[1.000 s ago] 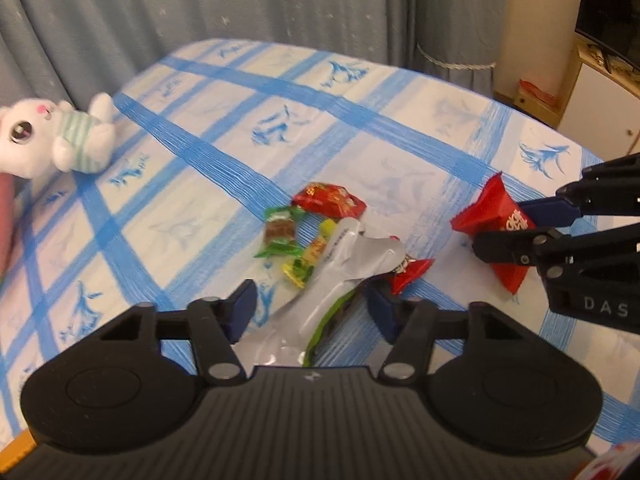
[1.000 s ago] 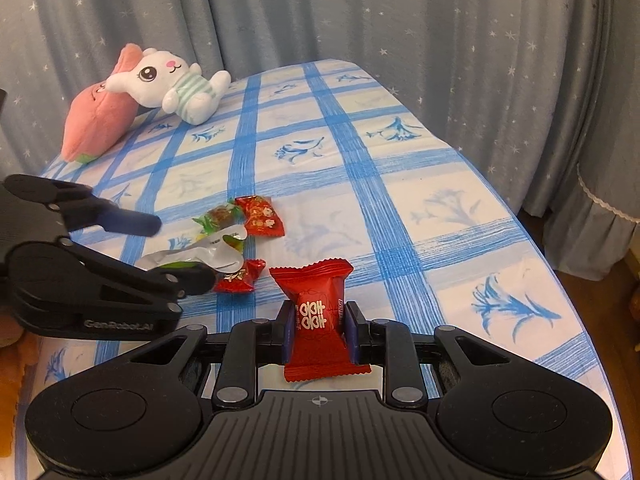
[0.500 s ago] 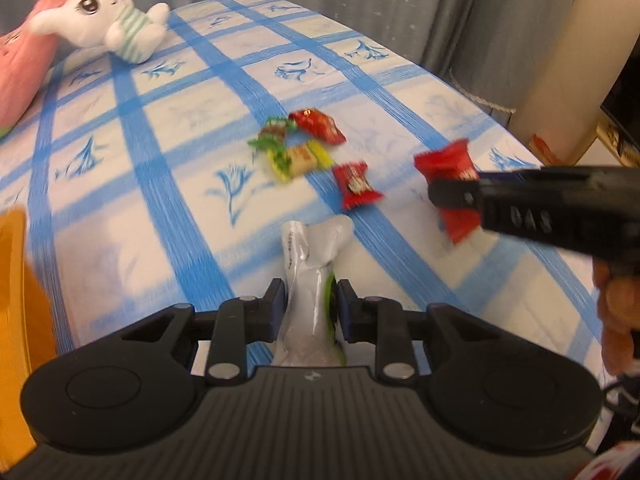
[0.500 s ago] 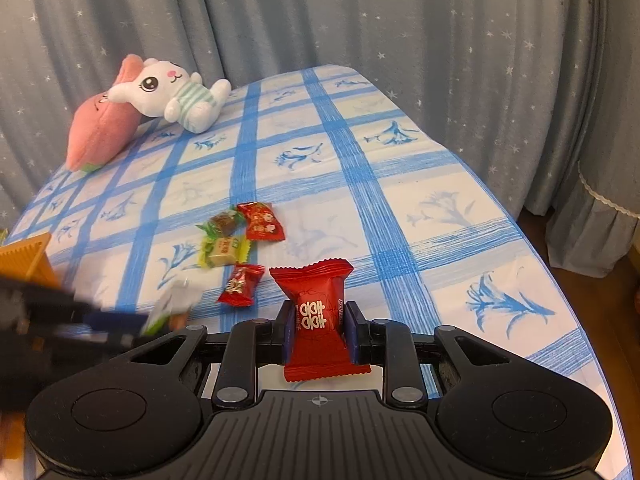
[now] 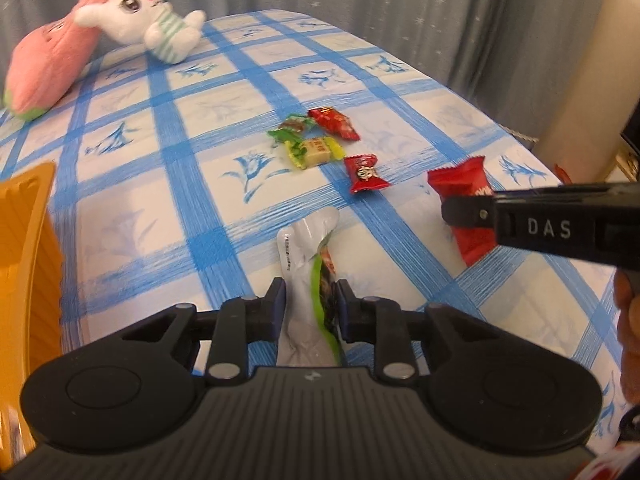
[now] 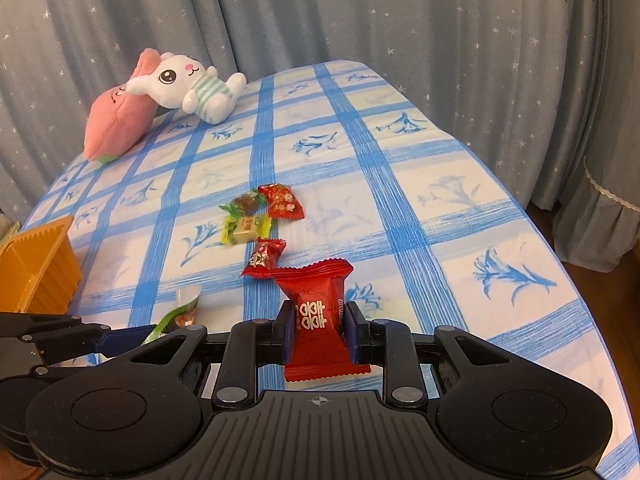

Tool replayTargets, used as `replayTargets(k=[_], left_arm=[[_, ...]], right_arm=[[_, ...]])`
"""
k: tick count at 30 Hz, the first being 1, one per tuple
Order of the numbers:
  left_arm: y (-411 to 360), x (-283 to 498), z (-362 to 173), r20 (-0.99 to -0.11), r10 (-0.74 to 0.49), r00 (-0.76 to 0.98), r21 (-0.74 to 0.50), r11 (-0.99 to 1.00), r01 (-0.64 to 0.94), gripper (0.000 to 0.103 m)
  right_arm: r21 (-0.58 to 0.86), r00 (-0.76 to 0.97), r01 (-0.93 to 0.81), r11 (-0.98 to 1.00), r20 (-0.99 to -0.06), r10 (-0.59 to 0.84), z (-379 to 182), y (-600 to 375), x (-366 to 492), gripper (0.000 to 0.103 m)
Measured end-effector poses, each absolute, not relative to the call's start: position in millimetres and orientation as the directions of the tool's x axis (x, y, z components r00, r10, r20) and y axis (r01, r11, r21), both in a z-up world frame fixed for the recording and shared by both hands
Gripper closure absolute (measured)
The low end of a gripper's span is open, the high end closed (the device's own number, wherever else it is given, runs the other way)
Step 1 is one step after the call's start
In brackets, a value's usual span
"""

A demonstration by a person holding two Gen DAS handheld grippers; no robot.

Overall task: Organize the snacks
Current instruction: 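Carry the clear packet over the tray with left tool while right tool carries the red packet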

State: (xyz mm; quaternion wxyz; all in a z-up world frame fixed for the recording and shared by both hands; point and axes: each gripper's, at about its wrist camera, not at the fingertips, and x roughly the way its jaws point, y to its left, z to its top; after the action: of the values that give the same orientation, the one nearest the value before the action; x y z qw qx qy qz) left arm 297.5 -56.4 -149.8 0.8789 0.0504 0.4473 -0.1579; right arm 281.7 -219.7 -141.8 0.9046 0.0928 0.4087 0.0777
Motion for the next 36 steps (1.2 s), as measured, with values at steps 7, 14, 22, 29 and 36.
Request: replayTargets(k=[7, 14, 22, 29, 36], left_arm=[[-48, 268, -133, -0.786, -0.2, 0.585, -0.074, 0.97, 0.232, 0.08], [-33, 223, -98, -0.757, -0.177, 0.629, -0.109, 0.983, 0.147, 0.08], [-10, 168, -63, -0.733, -0.129, 0.668, -0.103, 0.992, 0.079, 0.08], [10, 129, -45, -0.72, -0.1, 0.686, -0.106, 0.994, 0.033, 0.08], [28, 101, -33, -0.708, -0.083, 0.702, -0.12, 0.993, -0.003, 0.08]], right_arm=[[0.261, 0.654, -0.09, 0.961, -0.713, 0.254, -137, -212, 261, 0.077], [0.286, 0.657, -0.096, 0.953, -0.702, 0.277, -120, -204, 222, 0.077], [0.275, 0.672, -0.155, 0.949, -0.675, 0.305, -85, -183, 174, 0.077], [0.237, 0.677, -0.224, 0.945, -0.66, 0.326, -60, -157, 142, 0.077], [0.209, 0.679, -0.274, 0.939, -0.65, 0.342, -44, -138, 124, 0.077]])
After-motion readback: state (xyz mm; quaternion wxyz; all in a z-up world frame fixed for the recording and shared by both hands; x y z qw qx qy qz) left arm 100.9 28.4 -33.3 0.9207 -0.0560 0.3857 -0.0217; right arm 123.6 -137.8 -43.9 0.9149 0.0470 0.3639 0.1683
